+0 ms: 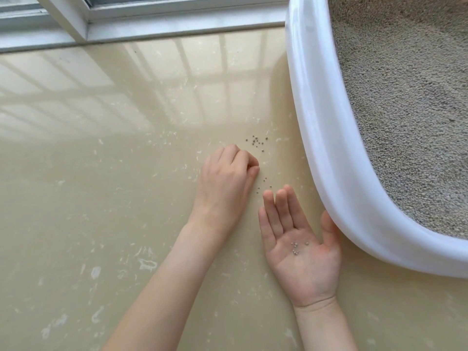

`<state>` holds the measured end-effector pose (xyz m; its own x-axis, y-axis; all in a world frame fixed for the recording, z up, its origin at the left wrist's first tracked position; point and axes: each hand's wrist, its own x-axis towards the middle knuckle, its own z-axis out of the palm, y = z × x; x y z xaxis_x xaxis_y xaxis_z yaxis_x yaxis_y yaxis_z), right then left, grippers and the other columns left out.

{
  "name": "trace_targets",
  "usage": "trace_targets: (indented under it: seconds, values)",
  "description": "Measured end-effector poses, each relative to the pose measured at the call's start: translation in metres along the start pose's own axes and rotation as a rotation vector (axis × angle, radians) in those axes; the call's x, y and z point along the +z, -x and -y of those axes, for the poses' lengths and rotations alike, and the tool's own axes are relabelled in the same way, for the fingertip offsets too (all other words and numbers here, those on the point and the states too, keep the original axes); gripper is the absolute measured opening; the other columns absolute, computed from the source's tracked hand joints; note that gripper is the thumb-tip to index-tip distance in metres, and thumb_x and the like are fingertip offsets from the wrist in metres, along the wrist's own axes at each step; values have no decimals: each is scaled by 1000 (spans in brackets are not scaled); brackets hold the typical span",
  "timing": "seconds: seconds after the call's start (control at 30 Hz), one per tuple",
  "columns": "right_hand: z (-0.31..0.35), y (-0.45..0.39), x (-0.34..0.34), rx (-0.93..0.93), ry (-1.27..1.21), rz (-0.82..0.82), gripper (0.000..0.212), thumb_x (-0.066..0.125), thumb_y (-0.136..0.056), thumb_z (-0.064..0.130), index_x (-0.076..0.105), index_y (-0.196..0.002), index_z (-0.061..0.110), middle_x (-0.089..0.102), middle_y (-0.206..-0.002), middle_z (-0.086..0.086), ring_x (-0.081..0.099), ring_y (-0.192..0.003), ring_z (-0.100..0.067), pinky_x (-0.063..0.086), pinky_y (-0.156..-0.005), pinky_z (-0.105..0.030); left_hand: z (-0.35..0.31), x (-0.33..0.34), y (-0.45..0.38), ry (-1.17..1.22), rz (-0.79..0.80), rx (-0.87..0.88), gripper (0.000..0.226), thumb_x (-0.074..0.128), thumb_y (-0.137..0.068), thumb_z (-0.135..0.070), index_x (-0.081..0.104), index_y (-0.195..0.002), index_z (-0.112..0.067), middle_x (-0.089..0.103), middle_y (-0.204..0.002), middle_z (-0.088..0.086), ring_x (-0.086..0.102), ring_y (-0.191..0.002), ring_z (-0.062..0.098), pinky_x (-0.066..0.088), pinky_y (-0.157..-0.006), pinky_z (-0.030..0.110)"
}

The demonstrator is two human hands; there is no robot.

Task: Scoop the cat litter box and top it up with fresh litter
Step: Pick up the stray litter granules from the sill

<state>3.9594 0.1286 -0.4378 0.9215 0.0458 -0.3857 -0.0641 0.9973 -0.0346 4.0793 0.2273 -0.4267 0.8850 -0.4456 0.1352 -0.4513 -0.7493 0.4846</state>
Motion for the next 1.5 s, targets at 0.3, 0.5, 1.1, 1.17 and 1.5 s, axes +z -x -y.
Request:
trace_targets:
  seconds: [0.3, 0.5, 1.1, 1.17, 1.5]
  values:
    - [1, -2, 1, 23, -19, -39, 60, 30, -99, 35, 39, -140, -9, 43, -143, -25, 29, -142, -34, 11, -120, -42, -8, -16, 2, -42, 89, 75, 20, 39, -90, -19, 55, -85, -9, 53, -84, 10, 53, -74, 30, 42, -67, 34]
    - [0, 1, 3, 65, 20, -82, 52, 28, -103, 26, 31, -146, -3, 37, -149, -22, 29, -142, -29, 10, -120, -37, -72, -33, 63, 127, 5, 153, 12, 50, -89, -13, 58, -81, -11, 53, -81, 6, 46, -77, 22, 36, -68, 34]
    - [2, 20, -5, 0, -78, -117, 51, 25, -102, 22, 35, -144, -5, 36, -150, -21, 20, -146, -29, 8, -121, -40, -20, -15, 50, 190, -151, -243, 13, 52, -92, -18, 64, -89, -13, 58, -86, -2, 55, -81, 22, 41, -71, 29]
    - [3, 18, -6, 10, -85, -111, 52, 24, -102, 24, 35, -143, -5, 37, -149, -22, 22, -145, -30, 10, -121, -40, -11, -11, 45, 51, -133, -205, 15, 53, -89, -22, 66, -89, -15, 60, -86, 0, 55, -80, 24, 41, -68, 32]
    - [1, 18, -9, 37, -61, -51, 55, 20, -102, 27, 37, -142, -6, 39, -147, -23, 23, -145, -31, 9, -121, -40, -7, -5, 31, -73, -88, -57, 10, 59, -84, -16, 64, -76, -13, 59, -76, 3, 54, -72, 28, 45, -62, 37]
